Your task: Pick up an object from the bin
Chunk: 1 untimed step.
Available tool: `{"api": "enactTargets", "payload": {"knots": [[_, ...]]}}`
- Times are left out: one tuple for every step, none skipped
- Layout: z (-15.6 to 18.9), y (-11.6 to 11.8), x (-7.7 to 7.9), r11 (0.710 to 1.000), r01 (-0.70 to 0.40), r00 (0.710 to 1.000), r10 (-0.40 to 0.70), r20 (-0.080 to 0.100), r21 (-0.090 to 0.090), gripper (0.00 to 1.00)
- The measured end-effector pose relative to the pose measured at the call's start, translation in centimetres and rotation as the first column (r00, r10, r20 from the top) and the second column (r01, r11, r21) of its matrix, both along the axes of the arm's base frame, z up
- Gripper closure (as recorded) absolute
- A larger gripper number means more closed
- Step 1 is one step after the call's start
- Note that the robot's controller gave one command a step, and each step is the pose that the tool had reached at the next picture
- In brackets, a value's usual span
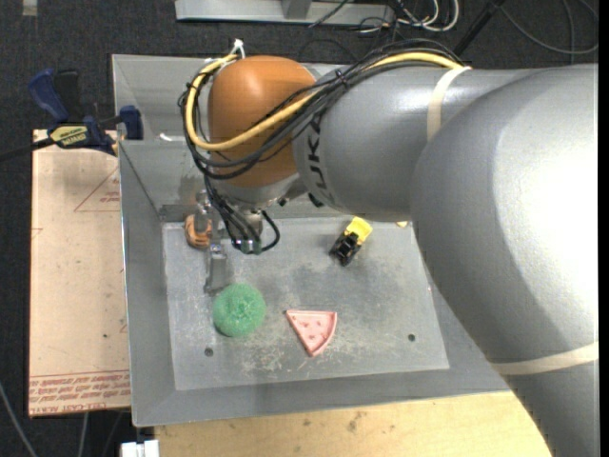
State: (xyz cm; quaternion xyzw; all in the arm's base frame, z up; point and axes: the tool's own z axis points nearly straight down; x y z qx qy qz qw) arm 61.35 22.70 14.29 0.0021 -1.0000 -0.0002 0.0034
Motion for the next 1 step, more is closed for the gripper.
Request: {"api": "enactTargets", "payload": {"knots": [[0.54,-0.08,0.19,1.000,0.003,1.000,-0.003,0.007,0.002,0.00]]}}
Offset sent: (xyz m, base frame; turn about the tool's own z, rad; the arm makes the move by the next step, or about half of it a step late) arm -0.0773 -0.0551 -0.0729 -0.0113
